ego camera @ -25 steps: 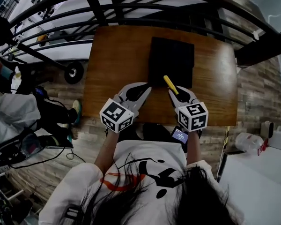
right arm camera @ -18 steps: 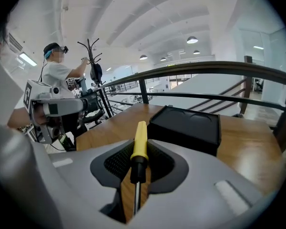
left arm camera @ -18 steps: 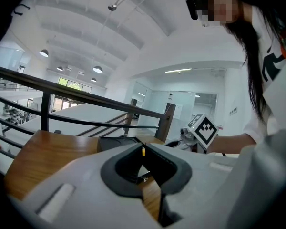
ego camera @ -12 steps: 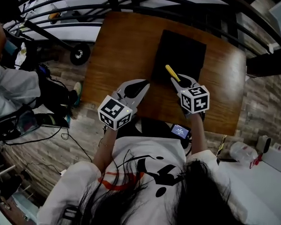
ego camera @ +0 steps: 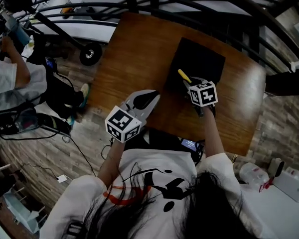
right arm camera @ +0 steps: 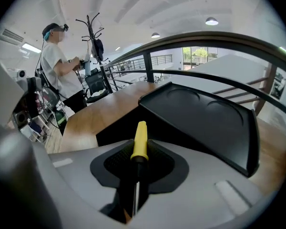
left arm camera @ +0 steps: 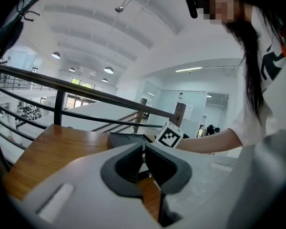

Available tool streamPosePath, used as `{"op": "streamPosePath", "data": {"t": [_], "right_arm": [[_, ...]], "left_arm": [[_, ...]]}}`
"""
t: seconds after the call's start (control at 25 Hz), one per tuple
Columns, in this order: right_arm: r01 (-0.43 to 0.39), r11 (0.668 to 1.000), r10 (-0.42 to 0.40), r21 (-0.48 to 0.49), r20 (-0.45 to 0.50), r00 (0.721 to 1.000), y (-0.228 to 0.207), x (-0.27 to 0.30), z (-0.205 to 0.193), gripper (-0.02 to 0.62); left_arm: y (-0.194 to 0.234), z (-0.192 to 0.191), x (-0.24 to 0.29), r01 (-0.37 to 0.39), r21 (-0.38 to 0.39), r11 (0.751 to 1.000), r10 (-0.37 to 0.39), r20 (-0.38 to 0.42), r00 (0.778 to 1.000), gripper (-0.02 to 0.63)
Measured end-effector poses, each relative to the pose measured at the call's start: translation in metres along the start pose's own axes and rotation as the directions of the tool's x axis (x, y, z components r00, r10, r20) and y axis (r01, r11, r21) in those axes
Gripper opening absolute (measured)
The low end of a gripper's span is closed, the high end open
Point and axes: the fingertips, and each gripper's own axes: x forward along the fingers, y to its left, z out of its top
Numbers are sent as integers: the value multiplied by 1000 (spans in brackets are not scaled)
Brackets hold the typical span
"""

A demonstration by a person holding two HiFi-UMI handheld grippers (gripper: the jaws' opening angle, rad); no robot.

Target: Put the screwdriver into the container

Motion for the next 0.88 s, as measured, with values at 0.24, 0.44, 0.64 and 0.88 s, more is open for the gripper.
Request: {"op": "streamPosePath", "data": {"t": [0.24, 0.44, 0.64, 0.88], "right_arm": [[-16, 1000, 14, -13, -86, 996, -6, 26, -13, 101], [0, 1000, -1, -7, -131, 991, -9, 33, -19, 103], [6, 1000, -8, -16, -135, 991, -9, 33, -22, 103], [10, 999, -14, -33, -131, 991, -8, 35, -19, 100]], "left_arm": [[0, 4, -12, -31, 2, 1000, 31, 12, 999, 0], [7, 10, -15, -57, 8, 998, 57, 22, 998, 1], [6, 12, -11, -60, 7, 998, 60, 35, 998, 0], [0, 18, -9, -50, 23, 998, 49, 49, 998, 0]]}}
